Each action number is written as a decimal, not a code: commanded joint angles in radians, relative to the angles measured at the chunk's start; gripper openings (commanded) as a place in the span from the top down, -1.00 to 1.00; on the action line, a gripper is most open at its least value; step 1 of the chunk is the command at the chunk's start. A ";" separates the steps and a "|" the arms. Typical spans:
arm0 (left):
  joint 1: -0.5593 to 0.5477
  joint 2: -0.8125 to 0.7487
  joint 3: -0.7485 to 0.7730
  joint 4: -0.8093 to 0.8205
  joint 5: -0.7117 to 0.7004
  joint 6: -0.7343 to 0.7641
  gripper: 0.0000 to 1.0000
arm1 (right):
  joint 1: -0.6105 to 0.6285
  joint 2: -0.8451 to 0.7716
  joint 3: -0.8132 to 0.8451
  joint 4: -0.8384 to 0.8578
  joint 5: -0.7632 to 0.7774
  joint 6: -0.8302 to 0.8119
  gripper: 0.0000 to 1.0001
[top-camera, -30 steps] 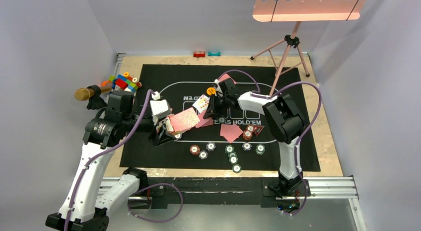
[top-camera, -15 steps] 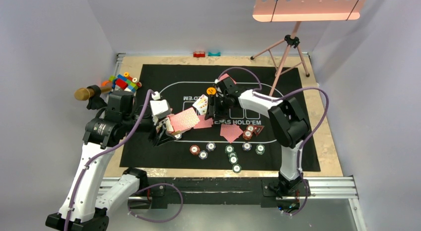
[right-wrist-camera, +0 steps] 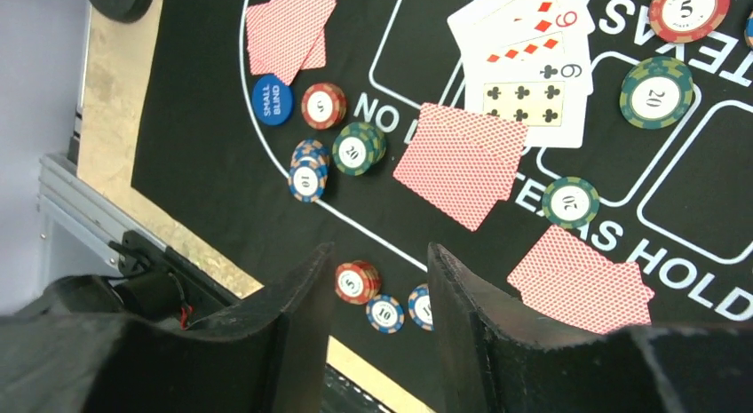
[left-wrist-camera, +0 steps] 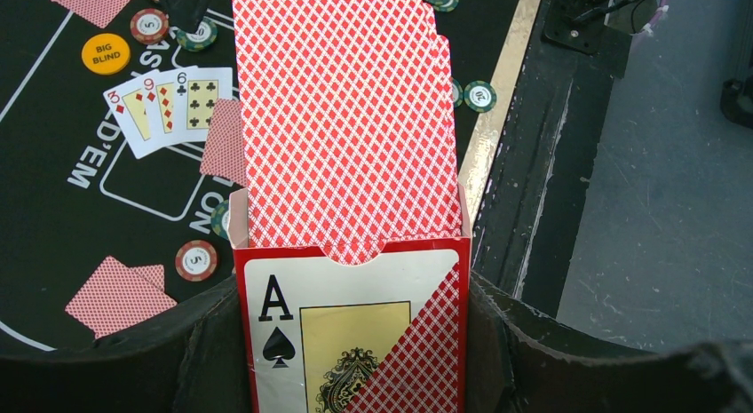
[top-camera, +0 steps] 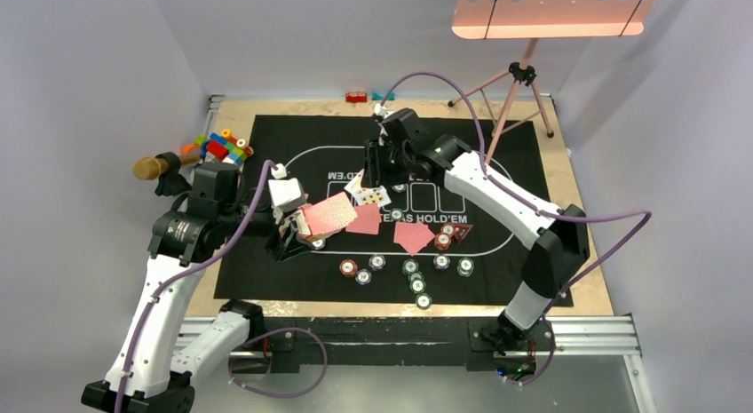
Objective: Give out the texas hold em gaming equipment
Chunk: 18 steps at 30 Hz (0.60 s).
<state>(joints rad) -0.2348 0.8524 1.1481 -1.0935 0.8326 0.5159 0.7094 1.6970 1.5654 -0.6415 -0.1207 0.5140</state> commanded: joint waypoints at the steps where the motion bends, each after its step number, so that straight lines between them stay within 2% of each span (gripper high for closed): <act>1: 0.008 -0.009 0.010 0.041 0.025 0.004 1.00 | 0.065 -0.055 0.061 -0.148 0.163 -0.060 0.09; 9: 0.008 0.008 0.014 0.047 0.009 0.006 1.00 | 0.158 -0.136 0.069 -0.183 0.256 -0.060 0.17; 13: 0.008 0.019 0.016 0.050 0.007 0.003 1.00 | 0.207 -0.133 0.113 -0.206 0.269 -0.055 0.18; 18: 0.008 0.027 0.017 0.049 0.009 0.004 1.00 | 0.265 -0.142 0.118 -0.157 0.260 -0.066 0.19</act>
<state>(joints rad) -0.2348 0.8806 1.1481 -1.0920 0.8181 0.5159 0.9379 1.5940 1.6482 -0.8288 0.1165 0.4671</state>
